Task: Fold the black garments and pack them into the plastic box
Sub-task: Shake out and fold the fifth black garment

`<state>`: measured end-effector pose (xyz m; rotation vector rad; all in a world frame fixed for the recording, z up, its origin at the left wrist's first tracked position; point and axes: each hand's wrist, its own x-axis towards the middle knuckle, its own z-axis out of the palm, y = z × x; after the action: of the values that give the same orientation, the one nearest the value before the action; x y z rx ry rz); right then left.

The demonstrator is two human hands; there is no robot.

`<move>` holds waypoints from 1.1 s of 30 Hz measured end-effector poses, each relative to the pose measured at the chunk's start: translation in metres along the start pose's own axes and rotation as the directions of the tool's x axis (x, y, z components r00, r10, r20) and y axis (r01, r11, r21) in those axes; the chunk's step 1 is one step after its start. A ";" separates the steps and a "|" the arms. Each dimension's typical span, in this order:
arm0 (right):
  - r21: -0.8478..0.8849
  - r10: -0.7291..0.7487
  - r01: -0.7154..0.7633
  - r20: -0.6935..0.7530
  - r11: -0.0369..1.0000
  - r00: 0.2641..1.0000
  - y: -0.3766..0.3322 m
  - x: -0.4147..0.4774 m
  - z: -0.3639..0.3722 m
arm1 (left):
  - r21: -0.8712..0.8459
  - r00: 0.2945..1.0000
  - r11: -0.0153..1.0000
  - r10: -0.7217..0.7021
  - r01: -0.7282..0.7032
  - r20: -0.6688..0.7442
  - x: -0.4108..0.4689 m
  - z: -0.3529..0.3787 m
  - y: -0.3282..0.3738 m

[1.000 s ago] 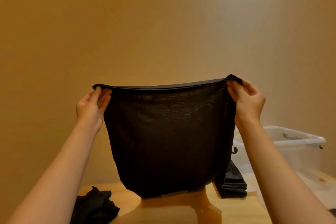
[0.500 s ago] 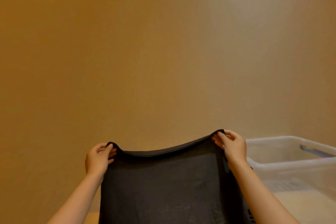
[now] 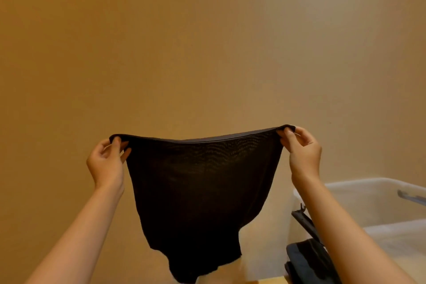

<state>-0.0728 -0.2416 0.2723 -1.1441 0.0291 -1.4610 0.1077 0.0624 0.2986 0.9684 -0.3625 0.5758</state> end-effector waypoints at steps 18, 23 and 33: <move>-0.271 0.158 -0.139 0.049 0.952 0.986 0.006 -0.113 -0.091 | 0.239 0.995 0.966 -0.092 0.101 -0.048 -0.128 -0.126 -0.021; -0.382 0.157 -0.097 0.130 0.919 0.979 -0.002 -0.154 -0.116 | 0.347 0.991 0.929 -0.136 0.130 -0.008 -0.163 -0.161 -0.010; -0.267 0.240 -0.193 0.156 0.944 0.958 -0.041 -0.220 -0.173 | 0.227 0.960 0.946 -0.259 0.230 0.105 -0.222 -0.230 0.023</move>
<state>-0.2583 -0.1604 0.0748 -1.4321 0.2079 -1.1705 -0.0740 0.2025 0.0756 1.2426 -0.2969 0.3267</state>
